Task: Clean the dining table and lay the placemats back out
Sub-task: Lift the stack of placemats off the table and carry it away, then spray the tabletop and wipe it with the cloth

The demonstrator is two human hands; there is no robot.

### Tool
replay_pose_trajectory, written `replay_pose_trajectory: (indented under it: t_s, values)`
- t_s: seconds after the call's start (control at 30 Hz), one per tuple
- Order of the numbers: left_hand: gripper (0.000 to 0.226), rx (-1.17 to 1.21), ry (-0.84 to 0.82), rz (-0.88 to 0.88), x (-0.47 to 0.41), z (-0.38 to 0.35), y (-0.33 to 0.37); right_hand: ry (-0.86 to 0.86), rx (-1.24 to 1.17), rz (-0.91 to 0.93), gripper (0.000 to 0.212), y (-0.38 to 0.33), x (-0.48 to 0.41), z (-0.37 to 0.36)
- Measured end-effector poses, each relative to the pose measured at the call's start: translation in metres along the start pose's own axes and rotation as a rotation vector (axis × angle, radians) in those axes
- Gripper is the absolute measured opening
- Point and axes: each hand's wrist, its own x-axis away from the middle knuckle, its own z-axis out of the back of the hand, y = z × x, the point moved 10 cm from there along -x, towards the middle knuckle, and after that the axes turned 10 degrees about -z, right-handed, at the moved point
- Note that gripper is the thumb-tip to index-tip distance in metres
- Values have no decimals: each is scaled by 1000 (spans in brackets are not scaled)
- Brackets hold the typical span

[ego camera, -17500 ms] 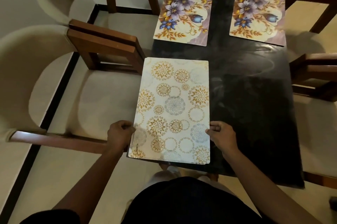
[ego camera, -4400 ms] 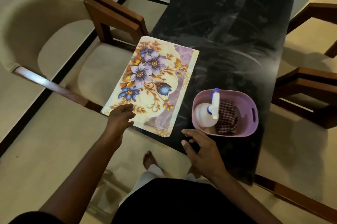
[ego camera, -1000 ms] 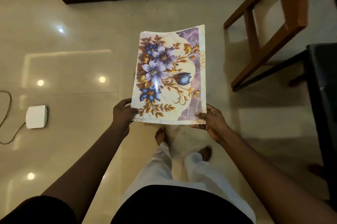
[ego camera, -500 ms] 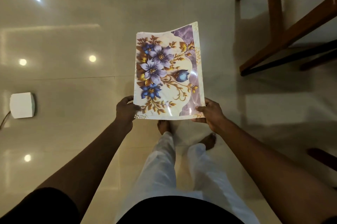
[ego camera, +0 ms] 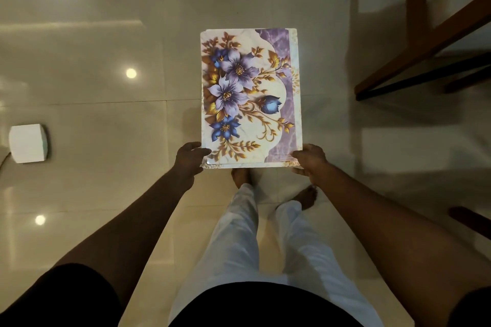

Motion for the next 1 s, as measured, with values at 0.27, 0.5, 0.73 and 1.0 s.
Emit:
replay_pose_trajectory:
  t_s: [0.27,0.5,0.73,1.0]
  values:
    - [39,38,-26,-71,31,-9,25,30,-33,81,39,-1,32,12]
    - [16,-81,-216,-305,103,-59,86,-204,-315,210,20,-10,104,22]
    - [22,-174,-387,-477,181,-130,127,-261,-474,381,25,-10,187,78]
    - [25,-281,-567,-618,280,-233,146,-159,-662,479,25,33,237,187]
